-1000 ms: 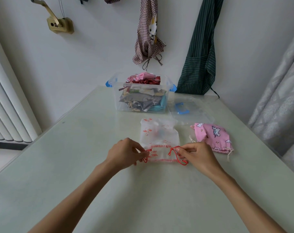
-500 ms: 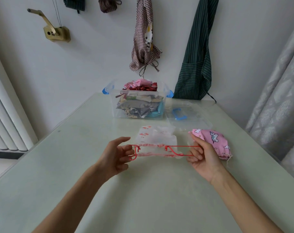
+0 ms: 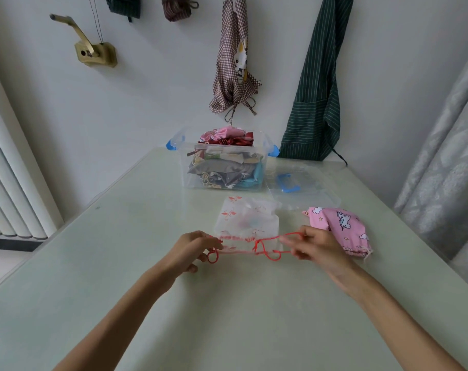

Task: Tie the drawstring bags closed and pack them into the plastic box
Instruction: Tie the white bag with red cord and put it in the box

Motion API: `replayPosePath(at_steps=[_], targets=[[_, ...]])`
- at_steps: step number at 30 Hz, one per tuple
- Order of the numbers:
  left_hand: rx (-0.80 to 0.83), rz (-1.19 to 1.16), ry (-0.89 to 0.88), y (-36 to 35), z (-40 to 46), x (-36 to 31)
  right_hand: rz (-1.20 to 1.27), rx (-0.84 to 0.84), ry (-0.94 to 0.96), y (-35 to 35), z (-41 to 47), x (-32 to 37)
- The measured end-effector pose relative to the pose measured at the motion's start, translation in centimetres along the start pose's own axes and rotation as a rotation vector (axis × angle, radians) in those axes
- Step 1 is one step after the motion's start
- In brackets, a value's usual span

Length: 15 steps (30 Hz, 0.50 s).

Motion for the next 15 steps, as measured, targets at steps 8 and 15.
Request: replayPosePath(at_steps=[8,15], targets=[[-0.352,0.681,-0.179,2.1,-1.3,-1.8,-0.815,-0.119,-0.043,-2.9,-0.1,0.1],[-0.119,0.759,-0.111,2.4,-1.2,-1.0,-0.425,-0.088,0.069,-1.2,0.3,-0.7]])
Point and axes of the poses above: each hand's wrist, its own z-axis towards the middle knuckle, its own y-axis out of the back of the hand, x = y × z, the point moved 4 cm from there along z, towards the middle knuckle, and after that the axes turned 14 degrees about x, right-handed, at the moved point
